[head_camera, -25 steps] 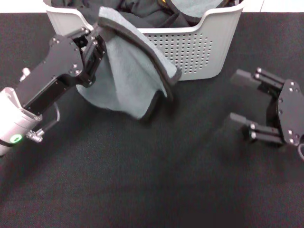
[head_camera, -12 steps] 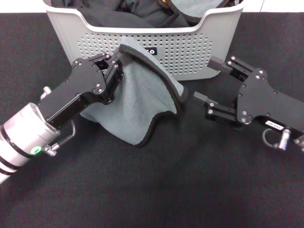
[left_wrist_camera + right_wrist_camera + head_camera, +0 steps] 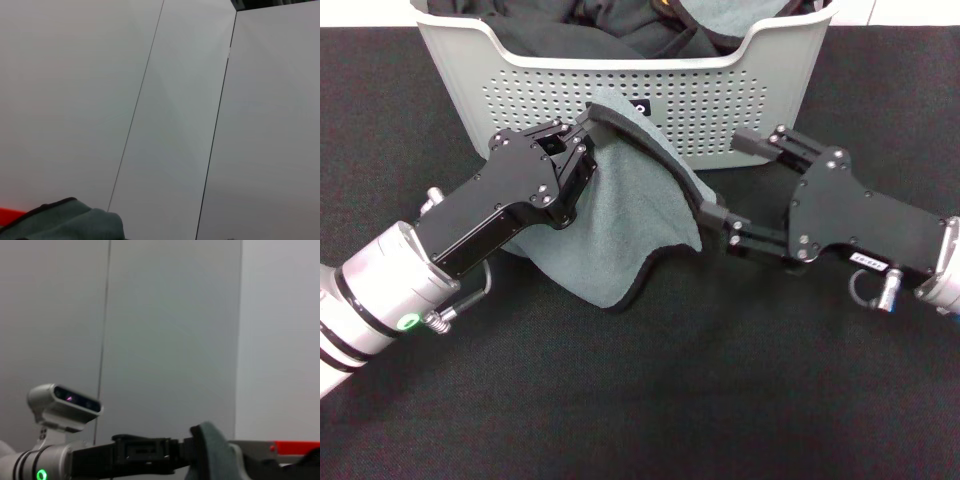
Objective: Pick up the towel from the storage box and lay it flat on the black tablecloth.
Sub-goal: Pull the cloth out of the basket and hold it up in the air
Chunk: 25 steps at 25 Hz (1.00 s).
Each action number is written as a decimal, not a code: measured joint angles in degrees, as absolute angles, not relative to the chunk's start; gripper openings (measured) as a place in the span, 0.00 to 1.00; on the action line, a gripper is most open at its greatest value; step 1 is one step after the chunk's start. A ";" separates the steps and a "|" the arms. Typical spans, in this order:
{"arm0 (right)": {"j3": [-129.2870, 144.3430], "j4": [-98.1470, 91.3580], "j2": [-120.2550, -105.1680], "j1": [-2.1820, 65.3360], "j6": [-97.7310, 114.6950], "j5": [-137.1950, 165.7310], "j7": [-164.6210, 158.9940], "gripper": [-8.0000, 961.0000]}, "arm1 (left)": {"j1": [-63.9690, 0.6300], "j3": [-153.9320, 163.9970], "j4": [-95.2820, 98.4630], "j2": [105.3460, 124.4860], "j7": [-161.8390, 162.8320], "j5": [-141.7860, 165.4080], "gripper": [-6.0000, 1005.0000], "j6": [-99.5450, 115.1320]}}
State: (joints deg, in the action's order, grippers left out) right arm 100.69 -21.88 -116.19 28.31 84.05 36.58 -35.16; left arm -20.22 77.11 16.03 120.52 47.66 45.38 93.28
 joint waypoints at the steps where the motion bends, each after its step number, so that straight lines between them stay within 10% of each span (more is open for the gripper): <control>1: 101.56 -22.38 -116.20 28.36 83.44 36.56 -35.27 0.81 | -20.26 77.13 16.02 120.55 47.66 45.36 0.03 93.25; 25: 99.72 -26.60 -115.92 23.85 78.65 34.01 -35.10 0.81 | -19.82 77.08 16.07 120.20 47.21 47.33 0.04 93.83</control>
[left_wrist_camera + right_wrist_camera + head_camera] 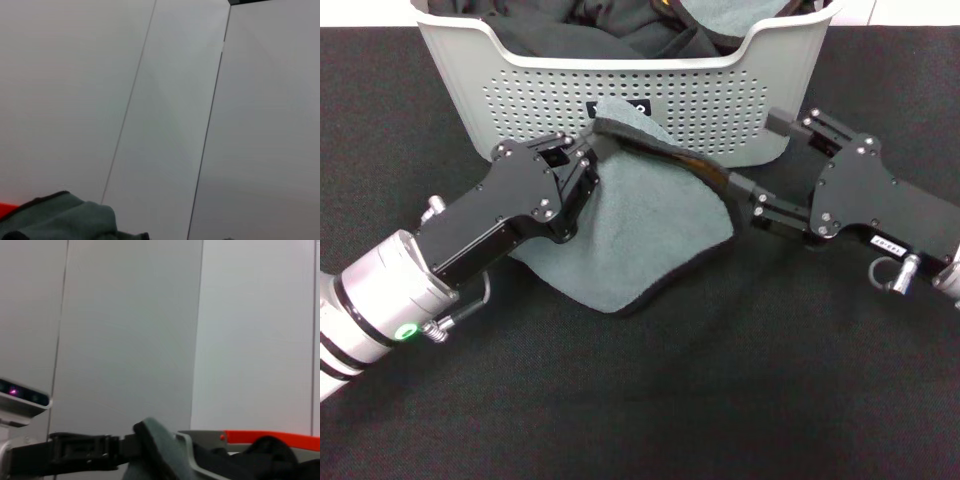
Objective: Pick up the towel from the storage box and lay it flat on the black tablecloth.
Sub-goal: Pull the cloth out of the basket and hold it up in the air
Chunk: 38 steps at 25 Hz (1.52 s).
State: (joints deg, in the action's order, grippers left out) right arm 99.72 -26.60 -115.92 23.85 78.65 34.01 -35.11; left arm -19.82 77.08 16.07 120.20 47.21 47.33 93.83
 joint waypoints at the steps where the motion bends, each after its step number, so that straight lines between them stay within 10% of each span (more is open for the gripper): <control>1: 99.29 -26.61 -115.88 23.77 78.70 34.01 -35.10 0.81 | -19.82 77.08 16.09 120.18 46.99 47.78 0.04 93.87; 38: 107.63 -36.18 -116.19 21.96 59.42 34.33 -28.79 0.80 | -20.06 77.60 16.08 120.24 45.88 48.96 0.04 96.24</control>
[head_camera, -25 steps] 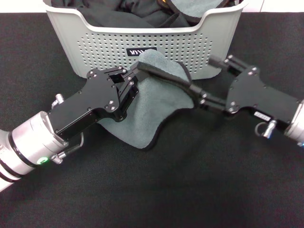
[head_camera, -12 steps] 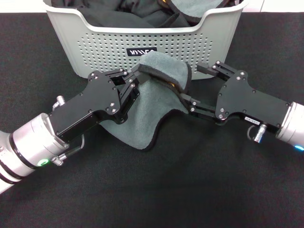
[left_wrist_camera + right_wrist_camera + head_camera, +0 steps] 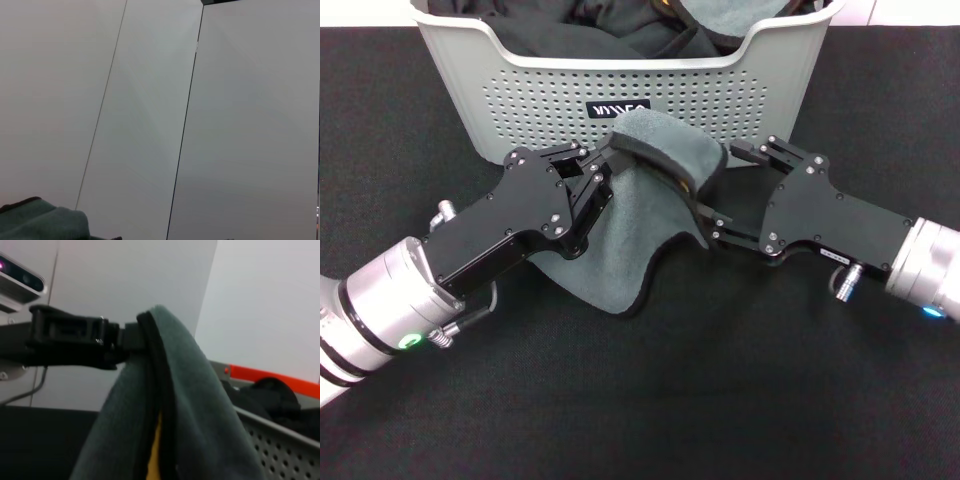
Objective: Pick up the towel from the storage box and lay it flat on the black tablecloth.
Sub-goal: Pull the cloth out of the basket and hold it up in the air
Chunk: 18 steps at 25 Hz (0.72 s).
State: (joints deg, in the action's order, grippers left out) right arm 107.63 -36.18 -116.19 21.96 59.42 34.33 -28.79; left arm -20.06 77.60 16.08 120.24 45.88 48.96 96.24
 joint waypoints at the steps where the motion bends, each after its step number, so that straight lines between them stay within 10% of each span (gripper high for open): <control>1: 107.87 -36.79 -116.18 21.85 59.37 34.38 -28.56 0.80 | -20.00 77.59 16.08 120.24 45.88 48.96 0.04 96.24; 18: 115.75 -46.91 -116.19 17.98 48.01 31.24 -19.02 0.80 | -19.98 77.28 16.08 120.23 45.88 48.78 0.04 96.14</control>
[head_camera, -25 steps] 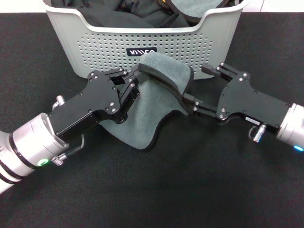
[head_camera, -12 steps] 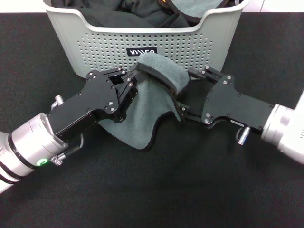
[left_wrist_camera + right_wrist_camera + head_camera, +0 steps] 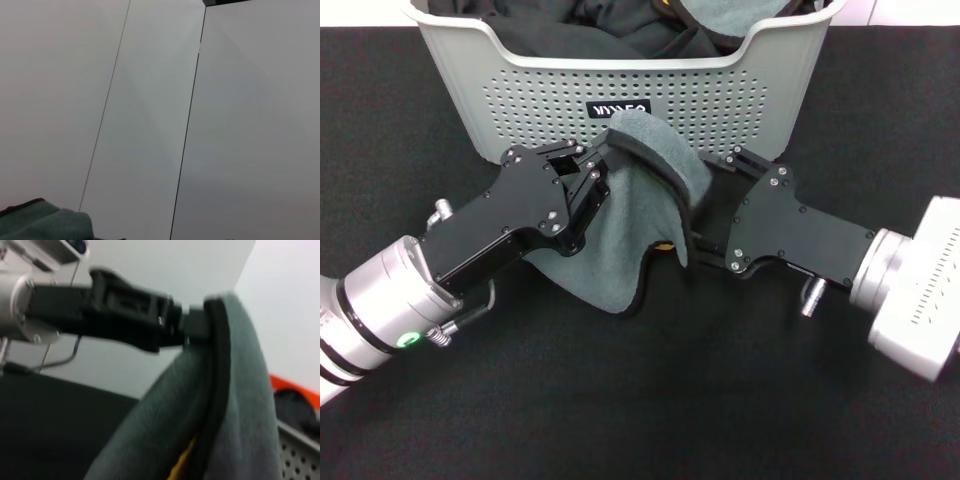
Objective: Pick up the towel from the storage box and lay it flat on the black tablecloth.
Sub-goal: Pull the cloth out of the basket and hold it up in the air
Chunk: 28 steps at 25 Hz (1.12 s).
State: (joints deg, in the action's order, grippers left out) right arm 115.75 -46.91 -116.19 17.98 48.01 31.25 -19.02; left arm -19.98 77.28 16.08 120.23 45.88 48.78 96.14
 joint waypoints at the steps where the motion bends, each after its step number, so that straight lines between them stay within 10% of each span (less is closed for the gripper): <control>1: 115.78 -47.93 -116.19 17.01 48.06 31.22 -18.16 0.80 | -19.94 77.28 16.08 120.23 45.88 48.77 0.04 96.13; 28: 113.45 -50.92 -115.67 6.88 59.88 27.62 -8.01 0.80 | -19.33 76.45 13.85 119.96 44.03 46.37 0.05 93.98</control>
State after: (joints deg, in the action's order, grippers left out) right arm 113.45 -50.92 -115.67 6.88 59.88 27.63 -8.01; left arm -19.33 76.45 13.85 119.96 44.03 46.37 93.98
